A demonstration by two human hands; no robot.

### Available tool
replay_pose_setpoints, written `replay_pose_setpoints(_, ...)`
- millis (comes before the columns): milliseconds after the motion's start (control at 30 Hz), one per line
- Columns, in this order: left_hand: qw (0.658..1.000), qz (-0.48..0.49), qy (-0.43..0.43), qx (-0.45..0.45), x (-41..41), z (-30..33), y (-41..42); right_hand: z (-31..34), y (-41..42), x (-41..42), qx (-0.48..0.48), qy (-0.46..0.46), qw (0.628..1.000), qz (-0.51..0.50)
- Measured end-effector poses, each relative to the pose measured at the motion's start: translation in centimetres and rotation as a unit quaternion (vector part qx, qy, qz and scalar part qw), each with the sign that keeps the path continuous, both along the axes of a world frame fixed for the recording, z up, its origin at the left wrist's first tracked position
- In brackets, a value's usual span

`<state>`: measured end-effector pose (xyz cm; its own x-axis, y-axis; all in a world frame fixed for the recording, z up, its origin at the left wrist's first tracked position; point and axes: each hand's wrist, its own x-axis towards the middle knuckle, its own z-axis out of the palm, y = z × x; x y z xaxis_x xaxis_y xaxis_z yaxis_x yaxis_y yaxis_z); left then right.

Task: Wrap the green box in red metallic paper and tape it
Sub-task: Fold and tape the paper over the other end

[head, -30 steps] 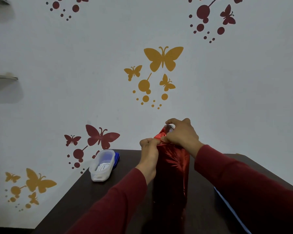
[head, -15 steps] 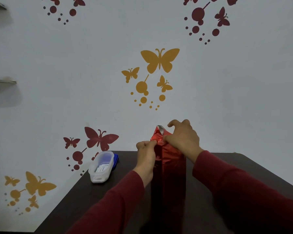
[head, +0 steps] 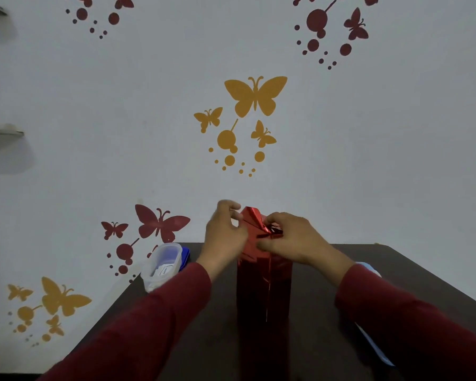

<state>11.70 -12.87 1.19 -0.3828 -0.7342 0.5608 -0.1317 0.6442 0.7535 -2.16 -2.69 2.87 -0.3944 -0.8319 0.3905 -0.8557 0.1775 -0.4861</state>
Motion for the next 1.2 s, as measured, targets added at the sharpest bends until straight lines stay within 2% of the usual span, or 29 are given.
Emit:
replay_pose_setpoints(67, 0.991, -0.033, -0.086, -0.095, 0.5, 1.2, -1.8, -2.0, -0.3, -0.4, -0.068, 0.004, 0.998, 0.001)
replay_pose_setpoints(133, 0.966, -0.096, -0.199, -0.132, 0.7, 2.7, -3.1, -2.9, -0.9, -0.9, -0.129, -0.031, 0.991, 0.031)
replay_pose_setpoints(200, 0.939, -0.14, -0.277, -0.149, 0.5, 4.2, -3.3, -2.9, -0.9, -1.2, -0.138, -0.08, 0.986, 0.056)
replay_pose_setpoints(267, 0.923, -0.163, -0.31, -0.159, 0.2, 6.1, -3.0, -2.8, -0.5, -1.5, -0.126, -0.143, 0.978, 0.082)
replay_pose_setpoints(400, 0.914, -0.193, -0.317, -0.165, -0.4, 9.2, -2.7, -2.8, 0.1, -1.7, -0.132, -0.243, 0.951, 0.136)
replay_pose_setpoints(500, 0.911, -0.195, -0.319, -0.173, -0.3, 9.7, -2.5, -3.2, -0.1, -1.9, -0.157, -0.285, 0.931, 0.164)
replay_pose_setpoints(667, 0.964, -0.168, -0.145, -0.149, 0.3, 9.4, -2.5, -3.5, -0.6, -1.8, -0.166, -0.316, 0.918, 0.172)
replay_pose_setpoints(700, 0.963, -0.17, -0.146, -0.147, 0.5, 9.4, -2.4, -3.5, -0.6, -1.8, -0.165, -0.315, 0.919, 0.172)
replay_pose_setpoints(767, 0.943, -0.179, -0.245, -0.136, 0.9, 9.2, -2.1, -3.4, -0.8, -1.8, -0.166, -0.312, 0.92, 0.17)
replay_pose_setpoints(833, 0.902, -0.163, -0.368, -0.157, 0.7, 8.8, -2.0, -3.4, -1.0, -1.9, -0.168, -0.313, 0.92, 0.168)
replay_pose_setpoints(867, 0.893, -0.154, -0.384, -0.175, 0.5, 8.6, -2.1, -3.4, -1.1, -1.9, -0.168, -0.315, 0.919, 0.169)
replay_pose_setpoints(1000, 0.929, -0.147, -0.289, -0.179, 0.0, 8.8, -2.2, -3.1, -1.1, -2.1, -0.155, -0.315, 0.919, 0.176)
replay_pose_setpoints(1200, 0.962, -0.124, -0.188, -0.157, 0.1, 7.9, -1.9, -2.3, -1.0, -2.6, -0.141, -0.309, 0.922, 0.185)
